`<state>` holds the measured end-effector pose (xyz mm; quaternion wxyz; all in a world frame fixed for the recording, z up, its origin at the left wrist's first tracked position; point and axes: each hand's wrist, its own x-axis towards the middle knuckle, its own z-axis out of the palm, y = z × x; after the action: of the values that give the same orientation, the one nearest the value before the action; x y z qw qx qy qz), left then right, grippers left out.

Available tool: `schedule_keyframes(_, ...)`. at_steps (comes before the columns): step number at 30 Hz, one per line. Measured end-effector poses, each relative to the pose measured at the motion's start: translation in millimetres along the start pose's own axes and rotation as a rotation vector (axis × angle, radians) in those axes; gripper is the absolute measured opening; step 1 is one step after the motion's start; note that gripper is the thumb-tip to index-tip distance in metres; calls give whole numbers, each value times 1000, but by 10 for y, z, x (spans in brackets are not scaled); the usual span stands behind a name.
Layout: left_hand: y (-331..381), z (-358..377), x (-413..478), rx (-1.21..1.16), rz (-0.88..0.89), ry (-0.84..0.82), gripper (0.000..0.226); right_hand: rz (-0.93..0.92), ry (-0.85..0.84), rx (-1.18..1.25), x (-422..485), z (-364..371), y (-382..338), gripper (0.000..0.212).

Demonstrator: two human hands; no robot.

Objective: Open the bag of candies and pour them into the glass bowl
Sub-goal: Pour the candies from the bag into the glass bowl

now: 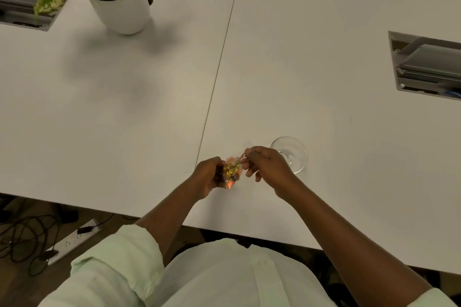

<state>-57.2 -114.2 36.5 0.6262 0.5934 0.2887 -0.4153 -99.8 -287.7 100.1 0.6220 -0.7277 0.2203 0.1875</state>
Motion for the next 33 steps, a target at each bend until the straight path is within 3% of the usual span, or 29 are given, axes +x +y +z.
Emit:
schedule_keyframes(8,46,469,-5,-18,15,-45,14,196,131,275,-49,-680,172,29)
schedule_keyframes(15,74,773,-45,21,33,-5,14,272,166,344,-47,-991,367,29)
schedule_keyframes(33,5,1111,-24,81,123,196,16,294,123,244,82,-1233,678,30)
